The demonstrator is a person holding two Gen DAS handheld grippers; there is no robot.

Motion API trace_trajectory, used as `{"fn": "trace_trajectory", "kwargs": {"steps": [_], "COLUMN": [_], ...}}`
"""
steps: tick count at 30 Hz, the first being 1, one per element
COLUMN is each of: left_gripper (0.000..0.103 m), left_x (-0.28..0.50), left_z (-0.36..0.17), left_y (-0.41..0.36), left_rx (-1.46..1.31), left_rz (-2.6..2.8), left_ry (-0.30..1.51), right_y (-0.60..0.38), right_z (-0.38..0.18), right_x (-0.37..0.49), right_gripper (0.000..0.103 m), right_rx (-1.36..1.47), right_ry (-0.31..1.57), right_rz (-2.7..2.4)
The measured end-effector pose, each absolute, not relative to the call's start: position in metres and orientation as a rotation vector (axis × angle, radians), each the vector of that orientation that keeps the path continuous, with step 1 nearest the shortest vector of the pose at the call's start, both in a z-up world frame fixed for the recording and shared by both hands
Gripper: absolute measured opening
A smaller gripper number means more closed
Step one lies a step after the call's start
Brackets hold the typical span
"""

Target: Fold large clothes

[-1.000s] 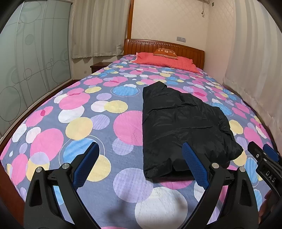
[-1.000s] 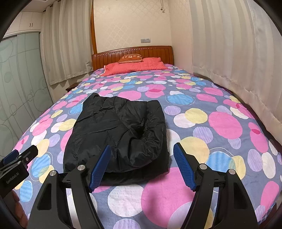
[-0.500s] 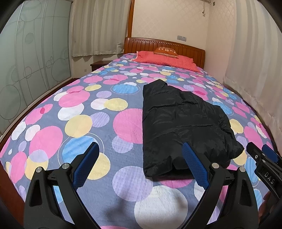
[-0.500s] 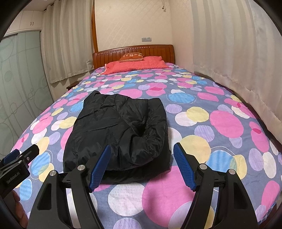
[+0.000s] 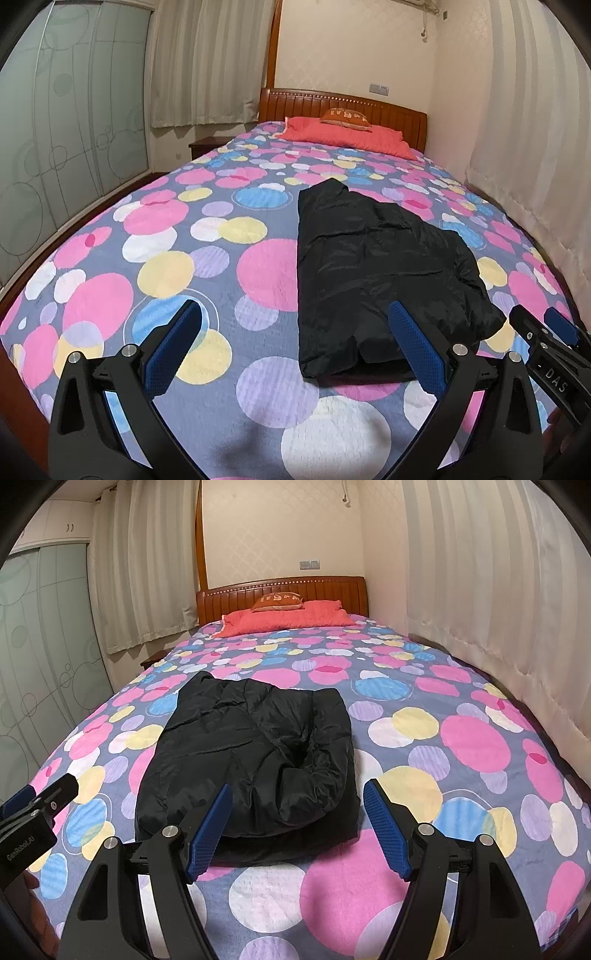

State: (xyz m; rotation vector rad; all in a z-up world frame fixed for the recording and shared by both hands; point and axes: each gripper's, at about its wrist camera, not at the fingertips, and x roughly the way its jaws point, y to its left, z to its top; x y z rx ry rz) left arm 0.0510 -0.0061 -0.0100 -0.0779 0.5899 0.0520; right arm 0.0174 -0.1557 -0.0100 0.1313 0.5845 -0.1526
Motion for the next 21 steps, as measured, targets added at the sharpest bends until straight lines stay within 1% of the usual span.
{"fn": "trace_trajectory", "kwargs": {"steps": [11,21], "left_gripper": [0.101,0.101], "left_x": [0.046,0.053], "left_z": [-0.001,-0.007], "left_y": [-0.014,-0.018], "left_rx": [-0.029,-0.051], "left_rz": [0.07,0.016], "left_ry": [0.541,0.579], "right_y": [-0.157,-0.158], "right_z": [-0.01,-0.012], "right_x": [0.018,0.019], "right_gripper": [0.072,0.072], "right_rx": [0.129,0.132], "right_ry": [0.585,0.592], "right_rz": [-0.15,-0.143]}}
